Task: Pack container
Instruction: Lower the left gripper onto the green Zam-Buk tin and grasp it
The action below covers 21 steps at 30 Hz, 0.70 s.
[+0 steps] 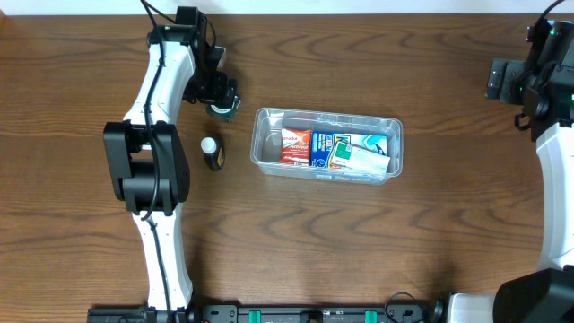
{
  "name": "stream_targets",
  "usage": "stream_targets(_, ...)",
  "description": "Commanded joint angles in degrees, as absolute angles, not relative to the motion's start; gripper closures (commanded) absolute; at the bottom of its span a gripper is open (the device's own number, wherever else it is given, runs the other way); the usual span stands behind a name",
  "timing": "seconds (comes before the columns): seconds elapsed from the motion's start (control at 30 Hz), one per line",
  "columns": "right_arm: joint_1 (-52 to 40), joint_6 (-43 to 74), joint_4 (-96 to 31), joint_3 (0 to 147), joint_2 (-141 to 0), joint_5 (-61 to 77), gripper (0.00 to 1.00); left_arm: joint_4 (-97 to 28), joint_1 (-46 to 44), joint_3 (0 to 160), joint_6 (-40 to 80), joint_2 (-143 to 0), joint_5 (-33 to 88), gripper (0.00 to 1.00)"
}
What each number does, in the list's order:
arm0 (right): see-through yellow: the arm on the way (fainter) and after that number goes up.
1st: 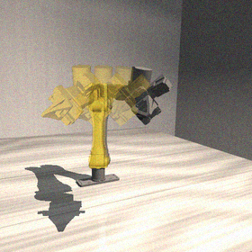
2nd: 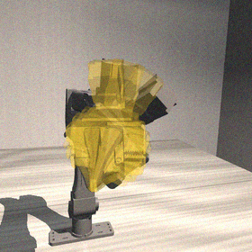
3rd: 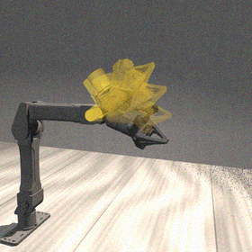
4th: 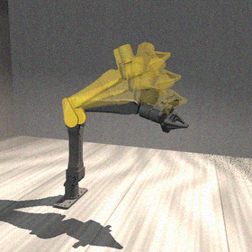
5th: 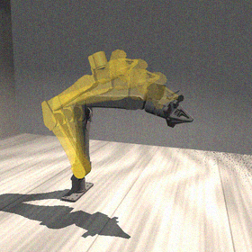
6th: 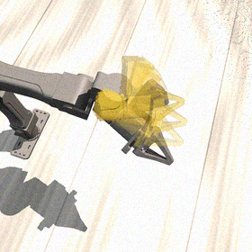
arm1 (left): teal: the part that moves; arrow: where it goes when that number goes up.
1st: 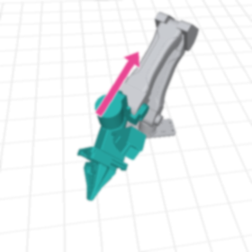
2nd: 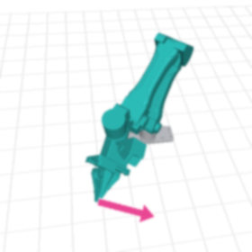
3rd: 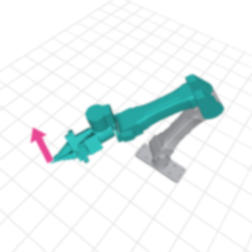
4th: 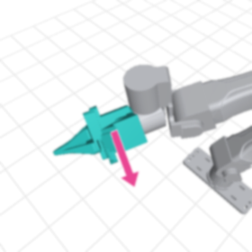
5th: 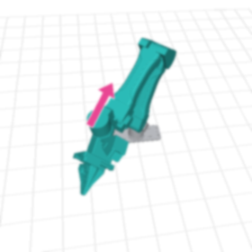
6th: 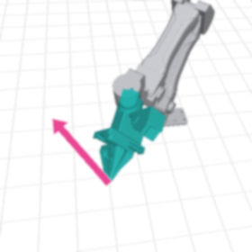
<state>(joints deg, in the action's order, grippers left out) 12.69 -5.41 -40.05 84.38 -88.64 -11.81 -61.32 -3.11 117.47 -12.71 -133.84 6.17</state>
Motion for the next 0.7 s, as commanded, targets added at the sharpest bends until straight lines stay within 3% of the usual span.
stream_targets(0.0, 13.2, -4.8, -40.1, 84.2, -88.5, -12.0, 0.01, -61.4, -3.3, 118.5, -15.1, -134.1, 6.2, 0.02)
stream_targets(0.67, 13.2, -4.8, -40.1, 84.3, -88.5, -12.0, 0.01, -58.1, -3.4, 118.5, -20.3, -139.0, 6.2, 0.02)
